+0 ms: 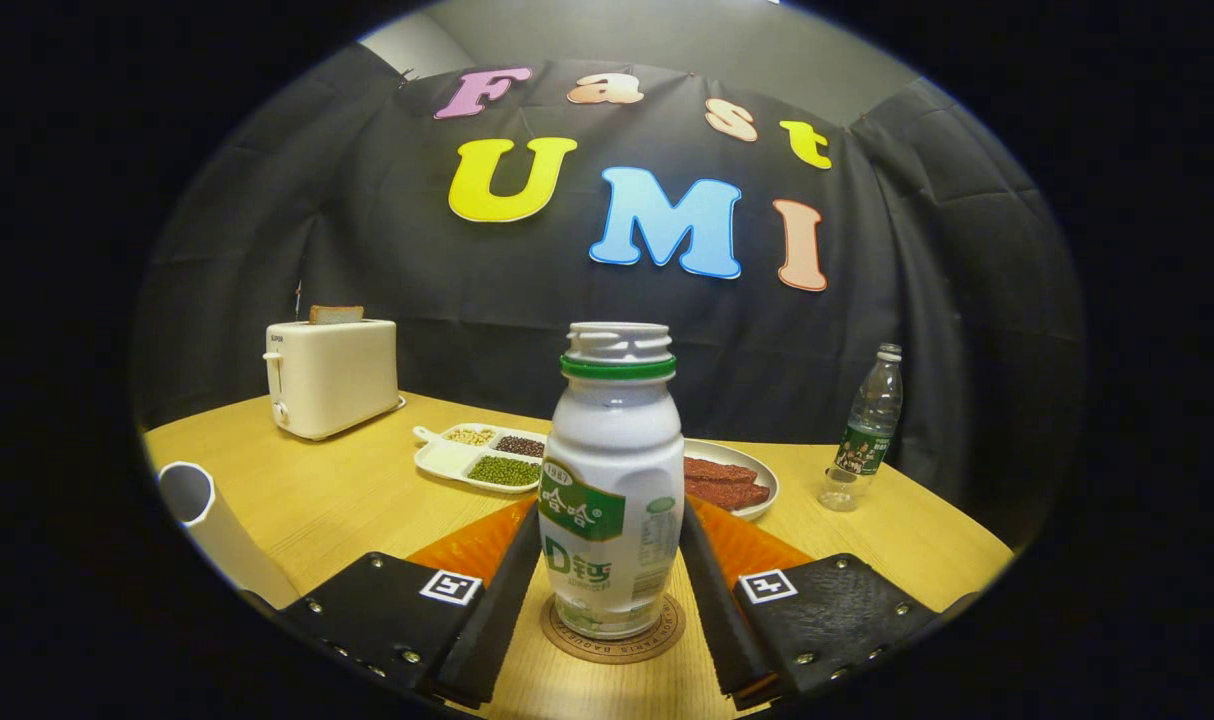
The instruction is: Take the bottle from table, then pour the juice into the cup, finally place the bottle on the coaster
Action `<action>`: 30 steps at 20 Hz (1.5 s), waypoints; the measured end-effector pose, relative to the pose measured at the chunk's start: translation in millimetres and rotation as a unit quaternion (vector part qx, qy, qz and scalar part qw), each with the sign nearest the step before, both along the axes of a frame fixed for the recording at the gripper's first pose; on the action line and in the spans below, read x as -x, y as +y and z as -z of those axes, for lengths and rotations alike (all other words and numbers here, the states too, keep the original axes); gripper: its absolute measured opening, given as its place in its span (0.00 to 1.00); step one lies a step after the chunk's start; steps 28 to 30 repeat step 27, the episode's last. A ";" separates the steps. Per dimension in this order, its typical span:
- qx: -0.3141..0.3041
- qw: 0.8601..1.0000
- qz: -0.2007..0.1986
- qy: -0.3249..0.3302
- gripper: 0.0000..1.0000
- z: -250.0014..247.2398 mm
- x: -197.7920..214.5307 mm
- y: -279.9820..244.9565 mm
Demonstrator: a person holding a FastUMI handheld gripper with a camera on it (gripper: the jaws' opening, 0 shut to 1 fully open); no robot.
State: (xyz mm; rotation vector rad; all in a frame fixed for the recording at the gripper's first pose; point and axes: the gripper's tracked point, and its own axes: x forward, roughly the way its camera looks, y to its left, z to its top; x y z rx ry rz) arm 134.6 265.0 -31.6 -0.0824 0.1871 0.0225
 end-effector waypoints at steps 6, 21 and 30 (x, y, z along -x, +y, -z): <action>0.000 1.000 -0.001 -0.022 0.98 -19.9 2.3 3.6; -0.013 0.992 0.054 -0.113 0.96 -180.3 119.3 -26.3; 0.000 0.990 0.067 -0.123 0.96 -196.5 154.3 -30.0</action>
